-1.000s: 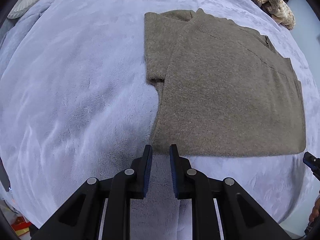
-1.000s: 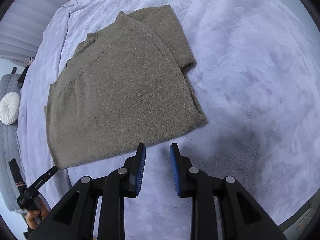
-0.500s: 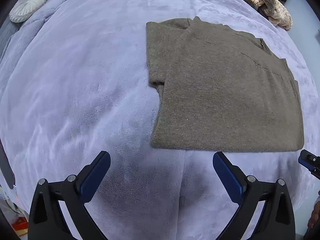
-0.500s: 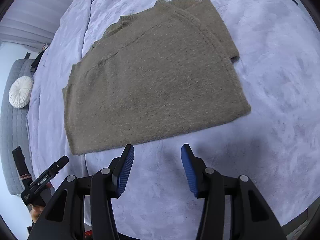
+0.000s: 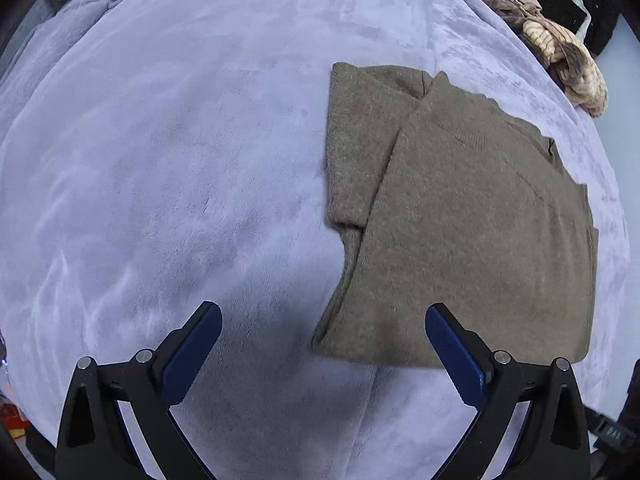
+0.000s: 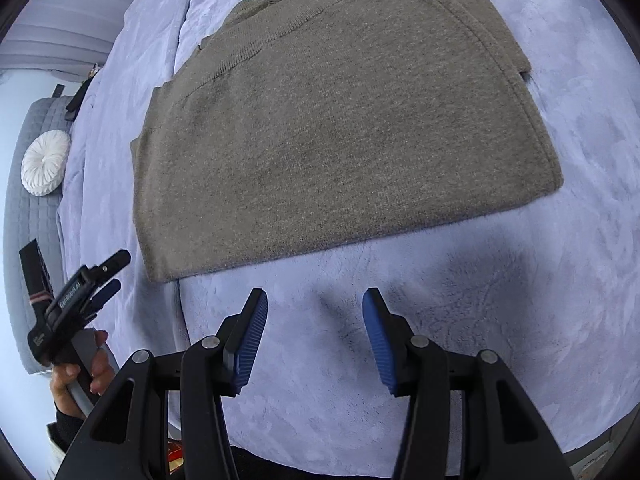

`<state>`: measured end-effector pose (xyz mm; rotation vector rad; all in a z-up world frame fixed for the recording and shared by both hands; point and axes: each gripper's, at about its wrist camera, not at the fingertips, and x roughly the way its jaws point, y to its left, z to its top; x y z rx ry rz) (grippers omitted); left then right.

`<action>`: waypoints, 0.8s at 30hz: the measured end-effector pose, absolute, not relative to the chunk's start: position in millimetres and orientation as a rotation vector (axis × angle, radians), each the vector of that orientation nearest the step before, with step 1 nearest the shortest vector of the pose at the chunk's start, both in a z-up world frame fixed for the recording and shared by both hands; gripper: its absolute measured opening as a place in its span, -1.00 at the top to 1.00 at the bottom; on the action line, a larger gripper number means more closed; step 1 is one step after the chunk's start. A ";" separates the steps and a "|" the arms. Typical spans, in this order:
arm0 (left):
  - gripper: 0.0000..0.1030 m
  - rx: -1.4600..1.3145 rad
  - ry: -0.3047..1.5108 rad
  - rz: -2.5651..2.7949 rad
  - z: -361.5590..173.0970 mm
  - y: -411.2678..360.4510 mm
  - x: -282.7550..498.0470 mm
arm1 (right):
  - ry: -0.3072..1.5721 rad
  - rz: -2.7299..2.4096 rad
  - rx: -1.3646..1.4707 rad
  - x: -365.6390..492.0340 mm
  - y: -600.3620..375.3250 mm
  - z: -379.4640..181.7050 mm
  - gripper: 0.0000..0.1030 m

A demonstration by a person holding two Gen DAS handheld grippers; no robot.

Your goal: Fold small clothes

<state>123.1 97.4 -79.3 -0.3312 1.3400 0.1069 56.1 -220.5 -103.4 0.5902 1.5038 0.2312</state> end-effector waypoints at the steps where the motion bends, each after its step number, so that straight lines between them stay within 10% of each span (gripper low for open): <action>1: -0.83 -0.333 1.329 0.100 -79.5 98.7 129.9 | 1.509 0.227 0.589 55.1 -222.1 -104.7 -0.04; 5: -0.45 -0.283 1.265 0.037 -72.0 90.4 168.3 | 1.528 0.202 0.594 50.6 -232.2 -110.0 -0.04; 13: -0.44 -0.237 1.283 -0.082 -87.3 58.1 260.9 | 1.524 0.160 0.630 42.0 -251.3 -109.1 -0.04; 16: 0.80 -0.226 1.344 -0.085 -105.9 47.8 274.4 | 1.526 0.143 0.642 39.1 -257.4 -108.8 -0.04; 24: 0.80 -0.223 1.271 -0.104 -107.0 62.3 256.8 | 1.532 0.143 0.624 50.1 -255.8 -110.4 -0.04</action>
